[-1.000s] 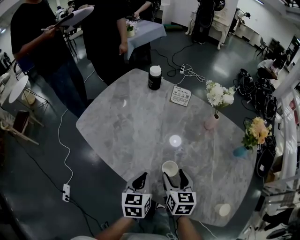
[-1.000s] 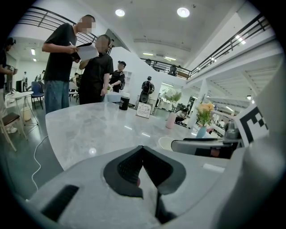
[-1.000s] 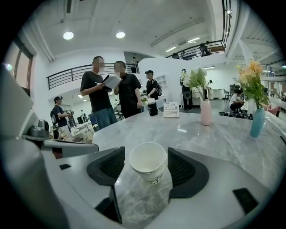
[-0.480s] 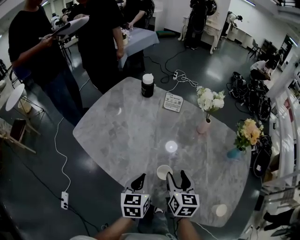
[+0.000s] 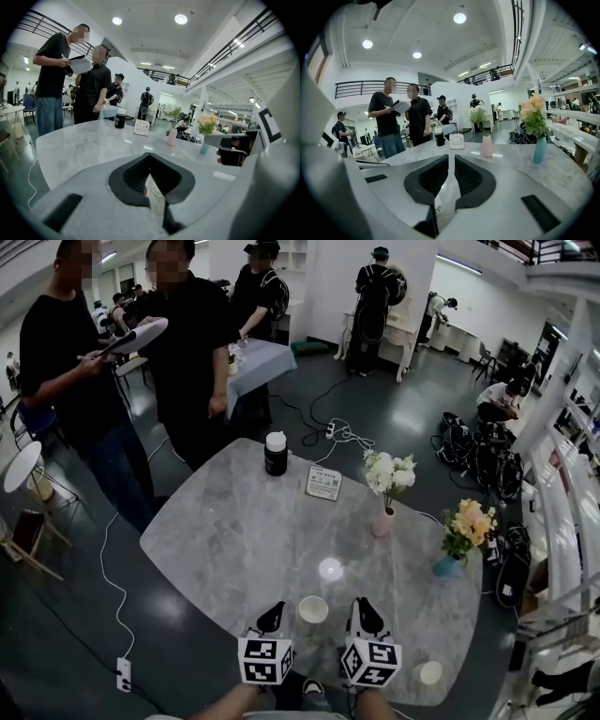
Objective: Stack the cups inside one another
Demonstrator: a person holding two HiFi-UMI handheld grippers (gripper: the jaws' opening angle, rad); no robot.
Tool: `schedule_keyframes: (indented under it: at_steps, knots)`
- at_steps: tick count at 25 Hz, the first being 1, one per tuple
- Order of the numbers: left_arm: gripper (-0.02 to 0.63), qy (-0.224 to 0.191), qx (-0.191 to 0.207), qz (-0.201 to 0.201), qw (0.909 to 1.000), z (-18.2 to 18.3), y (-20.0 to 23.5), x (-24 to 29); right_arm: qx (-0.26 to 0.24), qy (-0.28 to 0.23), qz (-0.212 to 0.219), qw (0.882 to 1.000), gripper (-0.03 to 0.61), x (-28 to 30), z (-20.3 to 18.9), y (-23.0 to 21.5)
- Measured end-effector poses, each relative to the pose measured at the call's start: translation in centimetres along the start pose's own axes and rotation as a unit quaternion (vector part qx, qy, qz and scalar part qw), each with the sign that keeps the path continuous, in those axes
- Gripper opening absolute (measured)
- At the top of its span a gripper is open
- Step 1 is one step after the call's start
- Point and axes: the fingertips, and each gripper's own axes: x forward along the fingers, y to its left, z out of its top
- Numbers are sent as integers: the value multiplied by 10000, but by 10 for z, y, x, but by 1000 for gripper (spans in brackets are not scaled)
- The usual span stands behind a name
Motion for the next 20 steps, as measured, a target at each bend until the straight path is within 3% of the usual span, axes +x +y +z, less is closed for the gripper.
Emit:
schedule_keyframes:
  at_steps: [9,20]
  knots:
    - [-3,-261,225,-142,9993,29,-9,2,-39,-131,-226,9997,15,-10,17,-17]
    - [-3,-247,370,-249,9987,28,-13,3,43,-161,-331,9993,15,-13,15,-19]
